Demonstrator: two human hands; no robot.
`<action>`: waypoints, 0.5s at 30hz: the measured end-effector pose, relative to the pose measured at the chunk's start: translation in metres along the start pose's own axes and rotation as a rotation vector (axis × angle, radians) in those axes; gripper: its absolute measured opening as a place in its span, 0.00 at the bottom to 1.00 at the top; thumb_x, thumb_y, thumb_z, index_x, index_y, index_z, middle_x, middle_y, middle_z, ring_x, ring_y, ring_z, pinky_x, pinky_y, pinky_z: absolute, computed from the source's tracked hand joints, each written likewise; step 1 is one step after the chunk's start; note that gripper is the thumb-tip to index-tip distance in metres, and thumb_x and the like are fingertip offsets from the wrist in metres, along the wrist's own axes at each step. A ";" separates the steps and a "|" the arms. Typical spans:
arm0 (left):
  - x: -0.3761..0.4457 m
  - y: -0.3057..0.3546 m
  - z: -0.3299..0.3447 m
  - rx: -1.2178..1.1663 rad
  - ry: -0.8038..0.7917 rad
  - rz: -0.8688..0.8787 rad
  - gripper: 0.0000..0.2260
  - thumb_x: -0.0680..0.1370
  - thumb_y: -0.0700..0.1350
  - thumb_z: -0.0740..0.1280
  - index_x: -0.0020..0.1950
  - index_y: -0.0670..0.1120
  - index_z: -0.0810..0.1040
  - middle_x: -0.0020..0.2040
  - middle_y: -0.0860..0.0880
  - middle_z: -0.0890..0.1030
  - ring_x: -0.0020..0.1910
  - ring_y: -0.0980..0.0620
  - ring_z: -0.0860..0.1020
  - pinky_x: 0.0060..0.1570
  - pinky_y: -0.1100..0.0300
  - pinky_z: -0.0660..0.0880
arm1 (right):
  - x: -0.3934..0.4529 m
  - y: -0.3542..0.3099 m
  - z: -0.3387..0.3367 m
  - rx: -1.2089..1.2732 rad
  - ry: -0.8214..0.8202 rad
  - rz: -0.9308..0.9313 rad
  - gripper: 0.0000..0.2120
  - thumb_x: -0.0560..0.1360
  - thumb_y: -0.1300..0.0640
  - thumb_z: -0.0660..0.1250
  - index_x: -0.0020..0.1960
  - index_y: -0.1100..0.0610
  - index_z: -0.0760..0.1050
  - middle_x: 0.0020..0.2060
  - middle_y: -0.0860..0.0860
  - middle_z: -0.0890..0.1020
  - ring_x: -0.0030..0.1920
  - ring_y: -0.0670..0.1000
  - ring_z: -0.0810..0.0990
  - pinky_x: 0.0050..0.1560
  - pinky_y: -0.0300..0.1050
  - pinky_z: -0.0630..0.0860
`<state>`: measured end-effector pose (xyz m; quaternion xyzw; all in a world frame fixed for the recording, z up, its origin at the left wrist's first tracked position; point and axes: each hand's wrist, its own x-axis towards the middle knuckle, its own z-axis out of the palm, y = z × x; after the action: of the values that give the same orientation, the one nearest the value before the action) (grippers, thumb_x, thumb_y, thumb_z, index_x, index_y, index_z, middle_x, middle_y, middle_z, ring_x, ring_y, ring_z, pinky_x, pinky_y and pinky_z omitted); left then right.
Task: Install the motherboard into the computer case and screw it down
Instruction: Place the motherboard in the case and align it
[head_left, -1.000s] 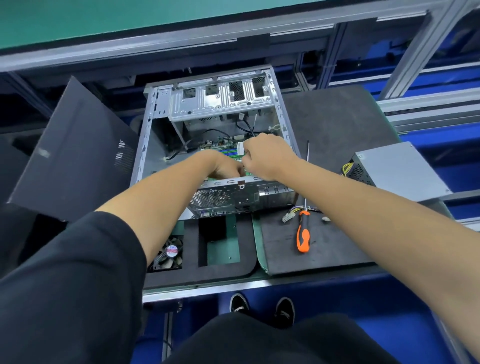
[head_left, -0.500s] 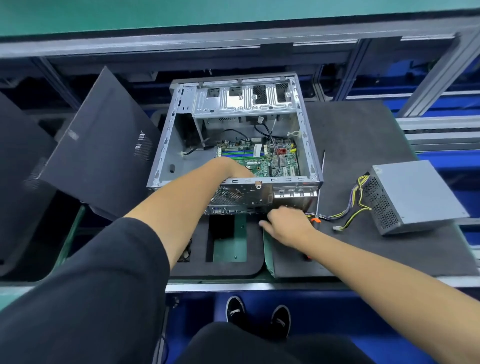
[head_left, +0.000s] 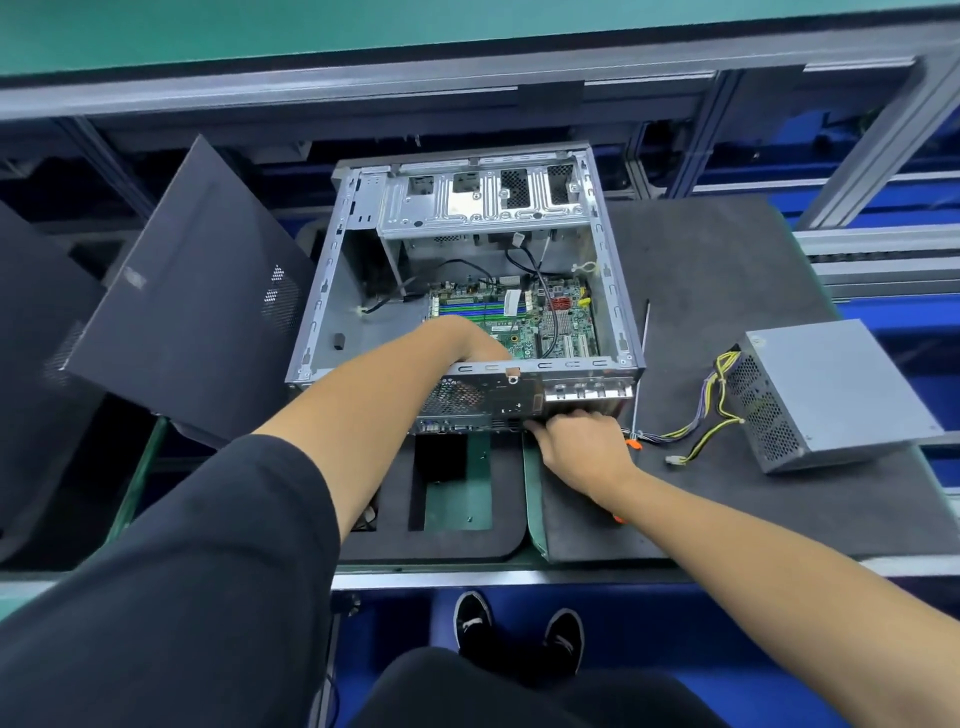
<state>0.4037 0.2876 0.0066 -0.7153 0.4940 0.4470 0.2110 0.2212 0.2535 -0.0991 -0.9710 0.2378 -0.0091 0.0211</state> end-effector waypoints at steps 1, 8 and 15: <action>0.002 0.000 -0.001 0.006 -0.014 0.016 0.12 0.82 0.46 0.56 0.63 0.44 0.70 0.56 0.43 0.74 0.45 0.49 0.74 0.50 0.55 0.68 | 0.001 0.000 -0.001 -0.003 0.001 -0.008 0.25 0.81 0.42 0.55 0.41 0.57 0.81 0.41 0.58 0.84 0.42 0.60 0.82 0.38 0.45 0.68; 0.009 0.005 0.000 0.014 -0.018 0.112 0.11 0.82 0.43 0.58 0.62 0.40 0.70 0.56 0.46 0.73 0.52 0.48 0.73 0.58 0.54 0.70 | 0.003 0.004 -0.005 -0.001 0.030 -0.041 0.25 0.80 0.42 0.57 0.41 0.59 0.82 0.39 0.59 0.84 0.41 0.60 0.82 0.37 0.45 0.68; 0.024 0.006 -0.002 -0.009 -0.048 0.192 0.10 0.80 0.40 0.61 0.57 0.34 0.76 0.47 0.44 0.77 0.41 0.49 0.74 0.40 0.63 0.73 | 0.008 0.007 0.000 0.066 0.034 -0.049 0.24 0.79 0.42 0.57 0.41 0.58 0.82 0.38 0.55 0.84 0.44 0.58 0.81 0.40 0.43 0.69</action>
<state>0.4017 0.2707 -0.0115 -0.6545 0.5532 0.4845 0.1757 0.2249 0.2439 -0.0995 -0.9751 0.2137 -0.0338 0.0490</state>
